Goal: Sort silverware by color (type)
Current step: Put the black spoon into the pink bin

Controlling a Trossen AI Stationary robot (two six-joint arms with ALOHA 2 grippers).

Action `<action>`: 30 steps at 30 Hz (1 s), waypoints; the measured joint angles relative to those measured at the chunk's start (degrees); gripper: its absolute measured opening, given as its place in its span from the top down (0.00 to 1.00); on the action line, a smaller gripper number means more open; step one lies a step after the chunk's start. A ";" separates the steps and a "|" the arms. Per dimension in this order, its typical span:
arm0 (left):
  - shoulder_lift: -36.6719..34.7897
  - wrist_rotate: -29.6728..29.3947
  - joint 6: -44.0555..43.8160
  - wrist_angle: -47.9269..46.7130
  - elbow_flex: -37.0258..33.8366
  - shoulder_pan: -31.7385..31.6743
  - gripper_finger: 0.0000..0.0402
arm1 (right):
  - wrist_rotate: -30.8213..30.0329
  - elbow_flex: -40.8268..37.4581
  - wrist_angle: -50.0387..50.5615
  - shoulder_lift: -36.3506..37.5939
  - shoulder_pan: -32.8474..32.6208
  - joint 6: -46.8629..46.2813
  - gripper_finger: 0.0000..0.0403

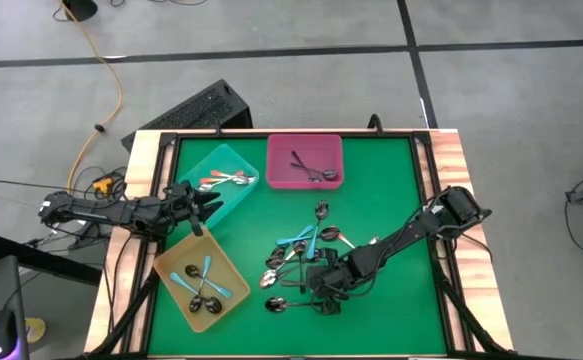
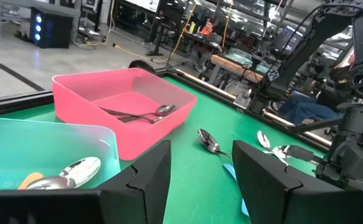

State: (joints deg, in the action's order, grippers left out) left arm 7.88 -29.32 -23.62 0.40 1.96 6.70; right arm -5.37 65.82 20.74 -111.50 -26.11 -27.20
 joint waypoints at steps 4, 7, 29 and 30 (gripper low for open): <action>0.00 -0.61 0.09 -0.02 0.00 0.00 0.61 | 0.08 0.00 -1.52 0.00 0.38 0.04 0.96; 0.00 -1.27 -0.02 -0.02 0.00 0.00 0.61 | 0.14 0.00 -1.87 0.00 0.73 0.04 0.96; 0.00 -1.31 -0.71 -0.04 0.00 0.00 0.61 | -2.08 -0.04 -3.88 -0.04 0.66 -0.36 0.97; 0.00 -1.36 -1.10 -0.04 0.00 0.00 0.61 | -2.21 -0.04 -3.90 -0.04 0.66 -0.40 0.97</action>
State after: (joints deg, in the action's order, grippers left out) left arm 7.88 -30.68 -24.72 0.36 1.96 6.70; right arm -7.58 65.78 16.84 -111.55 -25.45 -27.60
